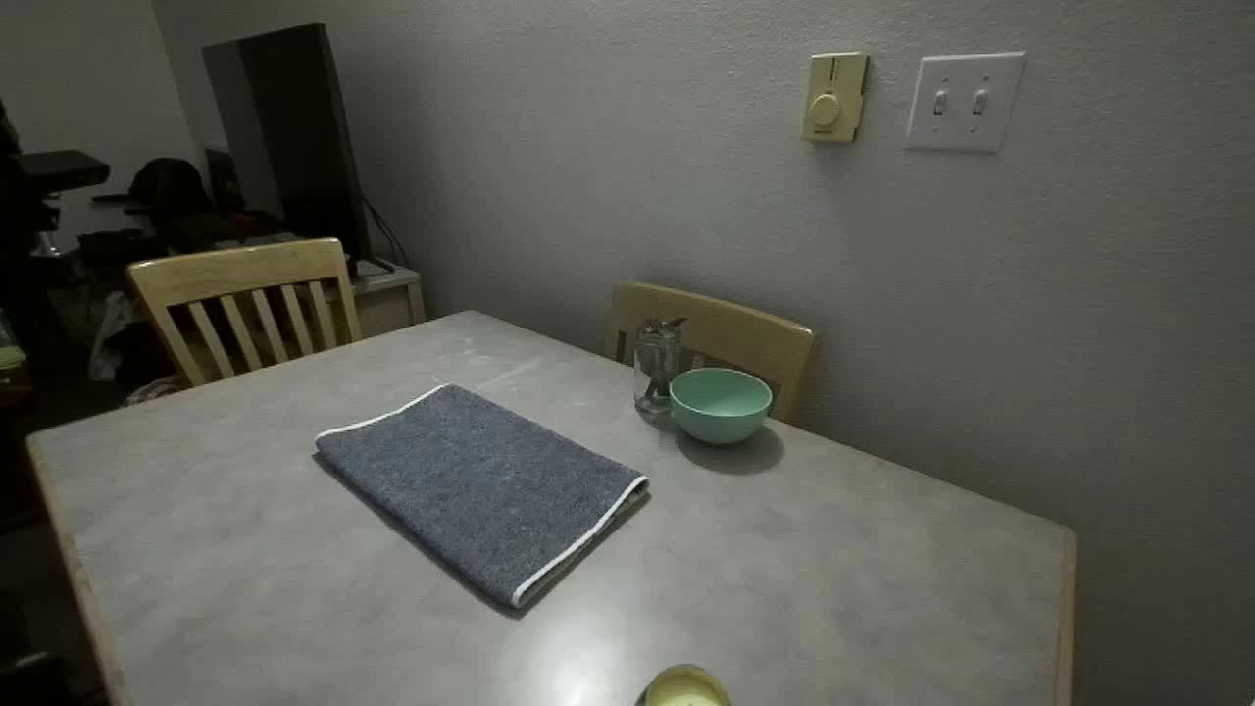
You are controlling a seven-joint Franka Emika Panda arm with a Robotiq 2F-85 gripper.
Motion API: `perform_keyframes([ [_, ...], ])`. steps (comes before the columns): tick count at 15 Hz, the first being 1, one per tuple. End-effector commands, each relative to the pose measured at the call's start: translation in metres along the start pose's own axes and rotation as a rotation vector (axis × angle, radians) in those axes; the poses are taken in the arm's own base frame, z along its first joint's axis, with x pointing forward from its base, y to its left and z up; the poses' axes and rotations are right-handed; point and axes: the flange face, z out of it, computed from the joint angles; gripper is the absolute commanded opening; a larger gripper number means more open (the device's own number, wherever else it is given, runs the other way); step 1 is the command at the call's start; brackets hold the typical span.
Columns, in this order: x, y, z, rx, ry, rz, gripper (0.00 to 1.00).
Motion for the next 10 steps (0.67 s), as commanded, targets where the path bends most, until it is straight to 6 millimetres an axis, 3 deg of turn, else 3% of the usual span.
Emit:
perform_keyframes([
  [1,0.0,0.0,-0.001,0.0,-0.001,0.0,1.0],
  [6,0.011,-0.006,0.009,-0.016,-0.029,-0.001,1.0],
  [10,0.032,-0.029,0.036,-0.035,-0.097,-0.047,1.0],
])
